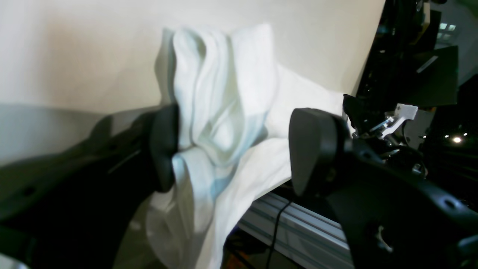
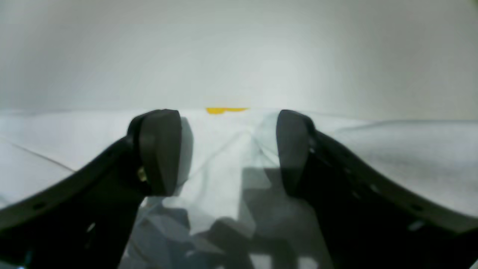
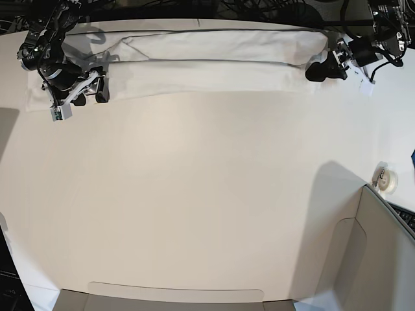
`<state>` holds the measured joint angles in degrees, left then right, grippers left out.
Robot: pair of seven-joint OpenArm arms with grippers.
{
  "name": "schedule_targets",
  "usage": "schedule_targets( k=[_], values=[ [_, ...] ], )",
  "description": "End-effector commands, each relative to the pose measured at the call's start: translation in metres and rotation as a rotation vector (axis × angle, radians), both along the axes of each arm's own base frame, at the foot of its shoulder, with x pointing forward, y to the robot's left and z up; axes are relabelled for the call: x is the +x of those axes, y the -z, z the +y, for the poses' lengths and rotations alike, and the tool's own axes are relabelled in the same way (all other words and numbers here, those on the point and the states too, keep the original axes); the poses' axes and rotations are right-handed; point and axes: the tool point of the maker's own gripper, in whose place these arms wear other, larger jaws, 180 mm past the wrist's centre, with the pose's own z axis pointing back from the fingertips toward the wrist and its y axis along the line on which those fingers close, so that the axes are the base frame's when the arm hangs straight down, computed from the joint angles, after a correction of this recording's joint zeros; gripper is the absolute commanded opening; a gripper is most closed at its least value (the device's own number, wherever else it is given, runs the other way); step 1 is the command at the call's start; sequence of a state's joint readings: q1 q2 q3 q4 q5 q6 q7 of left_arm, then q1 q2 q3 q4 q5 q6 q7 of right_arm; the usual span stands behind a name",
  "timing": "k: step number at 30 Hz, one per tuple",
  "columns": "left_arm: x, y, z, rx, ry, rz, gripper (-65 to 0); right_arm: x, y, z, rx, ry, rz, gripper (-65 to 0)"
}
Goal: Layout the t-shirt on the table in an organized manner, then fold the t-shirt properly
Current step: 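Grasp the folded strip ends with both grippers again, then carry the strip end with the left gripper toward the right gripper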
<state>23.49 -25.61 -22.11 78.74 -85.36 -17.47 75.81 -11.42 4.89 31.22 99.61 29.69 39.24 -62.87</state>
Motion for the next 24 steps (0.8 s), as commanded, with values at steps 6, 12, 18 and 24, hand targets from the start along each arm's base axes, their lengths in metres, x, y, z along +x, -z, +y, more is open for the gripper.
schedule_targets(
  k=[6,12,18,24],
  values=[
    [-0.027,0.017,0.006,0.070,0.072,0.122,-35.4,0.002,-0.004,-0.005,-0.023,0.004,0.000,-24.9],
    [-0.022,0.013,0.002,0.072,0.089,0.101,-65.0,0.003,-0.004,-0.005,-0.023,0.004,-0.002,-24.9],
    [0.005,-0.027,-0.021,0.131,0.200,-0.070,-65.0,0.014,-0.013,-0.005,-0.023,0.003,-0.033,-24.9],
    [0.021,-0.061,-0.038,0.179,0.280,-0.201,-65.0,0.027,-0.038,-0.004,-0.055,-0.008,-0.110,-24.9]
  ],
)
